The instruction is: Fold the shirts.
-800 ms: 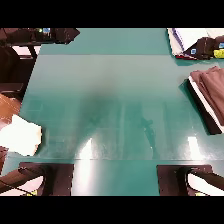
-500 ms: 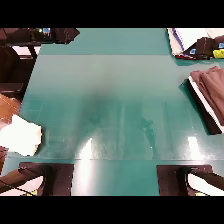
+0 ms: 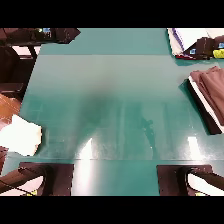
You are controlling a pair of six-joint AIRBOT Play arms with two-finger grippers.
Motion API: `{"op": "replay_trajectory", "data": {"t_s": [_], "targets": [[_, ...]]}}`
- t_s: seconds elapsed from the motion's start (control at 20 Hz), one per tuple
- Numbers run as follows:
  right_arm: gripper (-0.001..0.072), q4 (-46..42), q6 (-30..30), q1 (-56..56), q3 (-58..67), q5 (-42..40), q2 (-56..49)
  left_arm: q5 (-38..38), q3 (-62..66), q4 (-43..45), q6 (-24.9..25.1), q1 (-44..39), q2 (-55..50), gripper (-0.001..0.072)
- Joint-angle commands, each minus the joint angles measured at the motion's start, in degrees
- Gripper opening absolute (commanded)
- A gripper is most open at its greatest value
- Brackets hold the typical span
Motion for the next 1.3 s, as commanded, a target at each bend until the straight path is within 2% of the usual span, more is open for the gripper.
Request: {"op": "replay_trajectory", "data": {"t_s": [0.0, 0.15, 0.3, 0.45, 0.5, 0.55, 0.65, 0.8, 1.05, 1.1, 1.15, 1.25], "targets": [[0.0019, 0.0, 0.0, 0.04, 0.0, 0.2, 0.04, -5.11, 0.07, 3.17, 0.07, 1.81, 0.94, 0.0024], [0.0019, -0.07, 0.0, 0.04, -0.04, 1.05, 0.04, -20.33, -1.73, 16.31, -4.44, 6.32, 4.22, 0.0024], [0.0019, -0.04, 0.0, 0.04, -0.04, 1.07, 0.04, -24.57, -12.07, 30.88, -7.98, 9.99, 12.46, 0.0023], [0.0019, -0.09, -0.02, 0.04, -0.04, 1.01, 0.04, -29.18, -26.97, 36.83, -7.82, 15.41, 19.78, 0.0029], [0.0019, -0.07, -0.02, 0.04, -0.04, 1.03, 0.04, -29.62, -32.22, 37.24, -7.34, 17.49, 21.22, 0.0311], [0.0019, -0.09, -0.02, 0.04, -0.04, 1.01, 0.04, -29.27, -36.81, 37.4, -7.43, 19.23, 21.86, 0.0706], [0.0019, -0.09, -0.02, 0.04, -0.04, 1.05, 0.04, -27.5, -45.11, 37.55, -7.85, 22.27, 22.01, 0.0665], [0.0019, -0.11, -0.02, 0.04, -0.04, 0.96, 0.02, -22.08, -55.23, 37.62, -7.89, 24.2, 22.01, 0.0665], [0.0019, -0.09, -0.02, 0.04, -0.04, 0.9, -0.09, -18.32, -60.22, 37.83, -12.37, 24.2, 22.01, 0.065], [0.0019, -0.11, -0.02, 0.04, -0.04, 0.92, -0.09, -18.29, -60.22, 37.83, -12.33, 24.2, 22.01, 0.0372], [0.0019, -0.09, -0.02, 0.04, -0.04, 0.9, -0.07, -18.49, -60.19, 37.77, -12.31, 24.2, 22.01, 0.0024], [0.0019, -0.09, -0.02, 0.04, -0.04, 0.87, -0.07, -19.34, -58.64, 37.59, -12.33, 24.2, 22.03, 0.0024]]}}
